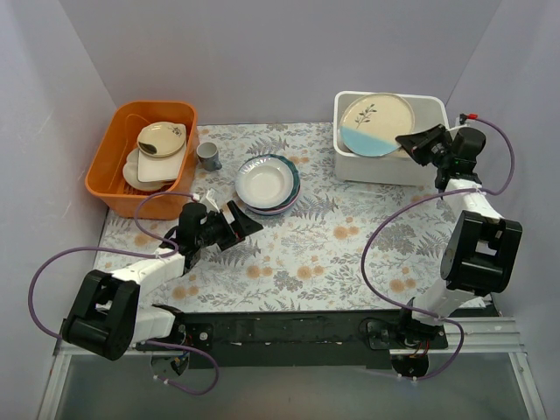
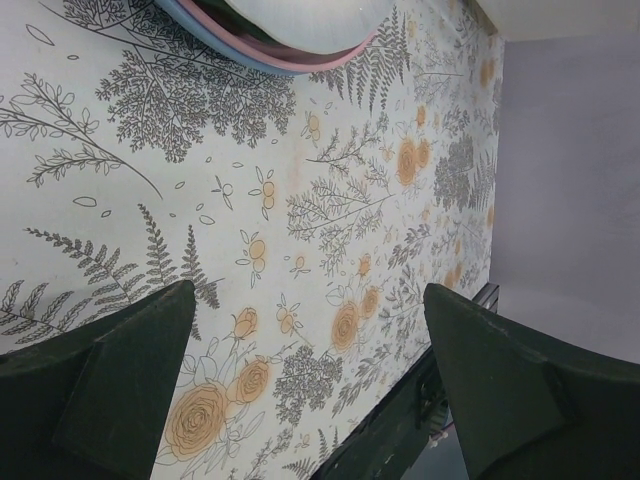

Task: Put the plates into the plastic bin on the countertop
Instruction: Place the plate in the plastic bin.

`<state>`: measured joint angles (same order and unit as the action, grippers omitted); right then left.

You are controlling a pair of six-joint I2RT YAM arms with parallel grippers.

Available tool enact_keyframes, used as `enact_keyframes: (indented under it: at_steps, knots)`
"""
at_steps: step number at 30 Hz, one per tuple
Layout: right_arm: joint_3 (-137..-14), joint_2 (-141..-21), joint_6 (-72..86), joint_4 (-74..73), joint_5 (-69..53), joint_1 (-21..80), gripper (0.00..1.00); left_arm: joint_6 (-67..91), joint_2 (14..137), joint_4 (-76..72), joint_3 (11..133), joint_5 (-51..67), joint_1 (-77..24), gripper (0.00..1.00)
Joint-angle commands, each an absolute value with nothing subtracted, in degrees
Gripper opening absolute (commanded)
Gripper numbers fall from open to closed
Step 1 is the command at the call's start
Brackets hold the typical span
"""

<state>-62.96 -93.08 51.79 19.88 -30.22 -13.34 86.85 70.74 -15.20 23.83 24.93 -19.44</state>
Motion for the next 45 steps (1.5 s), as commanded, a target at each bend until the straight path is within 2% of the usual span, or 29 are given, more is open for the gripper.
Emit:
enact_keyframes:
  at_steps: [1, 20, 45]
  knots:
    - [-69.2, -92.4, 54.2, 30.1, -31.6, -14.6, 0.01, 86.7, 70.7, -16.3, 23.0, 25.7, -19.1, 0.98]
    - [-74.4, -97.4, 54.1, 29.4, -31.5, -15.6, 0.01, 86.5, 72.3, -16.9, 23.3, 25.9, -19.2, 0.98]
    - [-84.2, -112.2, 51.0, 25.8, -33.4, -13.5, 0.01, 85.7, 74.2, -16.9, 23.1, 26.6, -19.2, 0.98]
